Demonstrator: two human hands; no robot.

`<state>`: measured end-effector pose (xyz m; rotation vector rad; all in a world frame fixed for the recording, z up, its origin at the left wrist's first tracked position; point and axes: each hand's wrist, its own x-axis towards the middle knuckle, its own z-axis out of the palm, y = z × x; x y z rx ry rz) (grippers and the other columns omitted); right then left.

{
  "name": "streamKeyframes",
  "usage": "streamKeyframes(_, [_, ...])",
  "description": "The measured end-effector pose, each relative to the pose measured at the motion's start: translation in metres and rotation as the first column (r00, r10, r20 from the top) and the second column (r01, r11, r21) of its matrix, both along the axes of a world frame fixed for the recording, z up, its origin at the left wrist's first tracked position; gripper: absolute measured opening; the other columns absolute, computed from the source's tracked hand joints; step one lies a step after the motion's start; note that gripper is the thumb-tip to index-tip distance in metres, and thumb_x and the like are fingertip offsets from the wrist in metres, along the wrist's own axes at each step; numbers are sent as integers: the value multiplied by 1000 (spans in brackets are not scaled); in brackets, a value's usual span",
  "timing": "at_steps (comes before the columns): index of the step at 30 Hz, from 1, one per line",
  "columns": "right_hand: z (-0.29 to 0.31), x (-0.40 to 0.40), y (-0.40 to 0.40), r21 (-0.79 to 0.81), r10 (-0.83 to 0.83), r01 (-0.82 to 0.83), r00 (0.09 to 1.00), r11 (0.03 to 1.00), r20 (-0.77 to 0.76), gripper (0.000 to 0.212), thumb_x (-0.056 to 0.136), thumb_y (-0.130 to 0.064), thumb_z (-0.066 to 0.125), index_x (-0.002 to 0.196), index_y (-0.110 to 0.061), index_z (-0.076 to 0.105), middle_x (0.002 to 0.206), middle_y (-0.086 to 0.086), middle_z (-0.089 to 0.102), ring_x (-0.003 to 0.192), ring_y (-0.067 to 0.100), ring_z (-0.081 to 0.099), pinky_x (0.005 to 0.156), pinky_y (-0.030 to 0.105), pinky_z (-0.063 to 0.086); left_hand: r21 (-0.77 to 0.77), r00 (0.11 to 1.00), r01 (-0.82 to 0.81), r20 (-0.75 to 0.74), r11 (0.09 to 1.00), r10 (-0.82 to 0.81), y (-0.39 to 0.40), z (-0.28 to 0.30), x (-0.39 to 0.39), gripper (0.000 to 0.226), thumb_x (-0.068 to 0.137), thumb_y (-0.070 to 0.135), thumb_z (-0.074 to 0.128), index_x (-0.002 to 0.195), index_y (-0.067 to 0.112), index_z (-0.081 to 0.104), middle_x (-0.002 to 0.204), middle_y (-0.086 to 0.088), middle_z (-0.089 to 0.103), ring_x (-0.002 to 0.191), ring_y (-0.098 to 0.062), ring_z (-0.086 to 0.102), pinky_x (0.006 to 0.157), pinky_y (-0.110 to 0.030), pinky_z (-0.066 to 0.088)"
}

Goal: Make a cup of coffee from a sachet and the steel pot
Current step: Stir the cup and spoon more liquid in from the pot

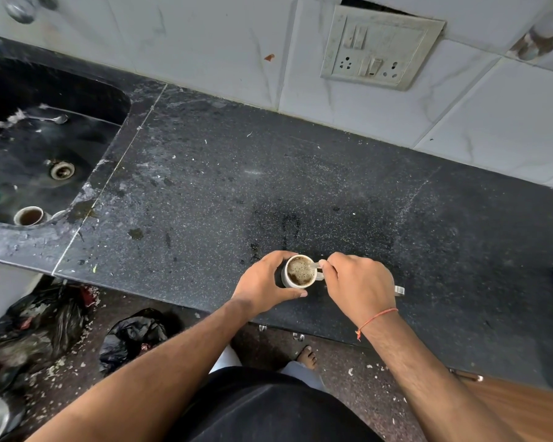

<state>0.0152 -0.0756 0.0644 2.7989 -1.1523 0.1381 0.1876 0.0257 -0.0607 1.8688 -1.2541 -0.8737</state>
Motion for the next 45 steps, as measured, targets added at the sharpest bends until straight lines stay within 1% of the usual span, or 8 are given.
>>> streamKeyframes(8, [-1,-4,3,39,78,-80,996,996,46,35,94,-38,71,63,-20,66,53,-1,63,46,29,62,43,29,33,8,1000,2,8,1000,-2,0,-1,-1,79,69,61,97,136,40,60,126,26,65,115,3,62,99,-30,55])
streamKeyframes(17, [3,-6,-1,25,4,-4,1000,1000,-2,35,85,-30,85,59,-21,63,51,-1,62,44,31,61,42,28,33,6,1000,-2,7,1000,2,1,2,-1,78,70,59,98,135,41,60,125,27,64,115,5,61,98,-23,51])
streamKeyframes(24, [2,-1,6,48,34,-37,997,998,66,35,92,-35,78,63,-20,66,53,-2,64,46,28,62,43,29,31,14,1000,-4,13,1000,4,0,2,-1,79,70,59,98,136,39,60,125,26,65,114,5,61,96,-21,50])
streamKeyframes(29, [0,-1,2,10,-7,7,1000,1000,24,35,92,-32,79,63,-20,65,54,-1,63,45,31,62,42,28,33,16,1000,-6,10,1000,6,1,3,-1,78,70,58,98,137,39,60,126,26,64,115,5,61,97,-21,50])
streamKeyframes(33, [6,-7,1,57,13,-12,1000,998,-11,34,90,-33,79,61,-21,65,53,-2,63,48,29,62,44,28,31,16,1000,-1,13,1000,1,1,3,-1,80,71,60,97,138,38,60,127,24,64,116,4,61,99,-23,51])
streamKeyframes(36, [7,-6,3,104,34,-37,999,994,30,32,93,-38,76,66,-22,68,56,-3,64,52,27,64,43,29,34,18,1000,2,16,1000,-2,1,2,-1,80,70,60,97,138,38,60,127,25,64,115,4,61,99,-25,52])
streamKeyframes(41, [5,2,1,40,-19,17,999,999,35,33,92,-34,80,63,-23,67,54,-3,63,46,28,61,43,25,26,15,1000,-9,17,1000,8,1,2,-1,79,69,60,97,137,39,61,127,26,65,115,4,61,98,-25,52])
streamKeyframes(45, [6,-6,-4,44,-45,46,999,998,-23,34,97,-37,71,66,-22,68,56,-3,64,51,29,63,44,29,39,19,1000,-7,20,1000,7,1,3,-1,80,69,59,98,137,39,60,127,25,65,115,4,61,98,-24,51])
